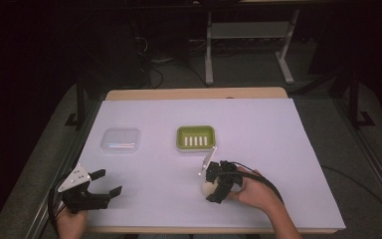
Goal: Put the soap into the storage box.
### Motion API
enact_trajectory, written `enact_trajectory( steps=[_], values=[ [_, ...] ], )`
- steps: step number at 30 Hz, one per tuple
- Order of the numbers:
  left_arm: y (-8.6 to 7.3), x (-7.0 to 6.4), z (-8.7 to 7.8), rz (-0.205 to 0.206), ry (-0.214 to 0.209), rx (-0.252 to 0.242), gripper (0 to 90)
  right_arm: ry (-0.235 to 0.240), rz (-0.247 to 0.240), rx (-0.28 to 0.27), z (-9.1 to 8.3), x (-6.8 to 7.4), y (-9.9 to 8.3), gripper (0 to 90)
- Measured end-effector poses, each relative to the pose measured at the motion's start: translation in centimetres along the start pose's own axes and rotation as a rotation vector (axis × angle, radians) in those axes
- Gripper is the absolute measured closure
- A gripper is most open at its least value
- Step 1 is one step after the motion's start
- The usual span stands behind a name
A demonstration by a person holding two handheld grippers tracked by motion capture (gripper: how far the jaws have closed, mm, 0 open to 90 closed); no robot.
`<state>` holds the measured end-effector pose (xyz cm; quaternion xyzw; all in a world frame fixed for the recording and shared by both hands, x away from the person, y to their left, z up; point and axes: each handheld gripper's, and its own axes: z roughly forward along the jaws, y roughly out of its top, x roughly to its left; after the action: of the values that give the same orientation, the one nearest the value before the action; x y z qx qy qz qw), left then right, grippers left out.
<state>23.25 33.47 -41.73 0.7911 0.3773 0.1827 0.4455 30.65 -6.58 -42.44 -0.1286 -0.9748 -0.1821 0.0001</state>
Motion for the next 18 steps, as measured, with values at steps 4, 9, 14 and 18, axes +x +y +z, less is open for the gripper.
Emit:
enact_trajectory(
  steps=[4, 9, 14, 18],
  values=[
    [0.0, 0.0, 0.0, -0.005, -0.001, -0.002, 13.0, 0.007, 0.0, 0.001, -0.1, -0.1, 0.2, 22.2],
    [0.0, 0.0, 0.0, -0.01, 0.002, -0.001, 13.0, 0.018, 0.005, -0.031, -0.6, -0.4, 0.4, 22.2],
    [0.0, 0.0, 0.0, -0.005, 0.003, -0.001, 13.0, -0.002, 0.001, -0.025, -1.2, -0.7, 0.9, 22.2],
    [0.0, 0.0, 0.0, 0.004, -0.003, 0.003, 13.0, -0.009, 0.0, -0.034, -1.8, -1.0, 1.4, 22.2]
  ],
)
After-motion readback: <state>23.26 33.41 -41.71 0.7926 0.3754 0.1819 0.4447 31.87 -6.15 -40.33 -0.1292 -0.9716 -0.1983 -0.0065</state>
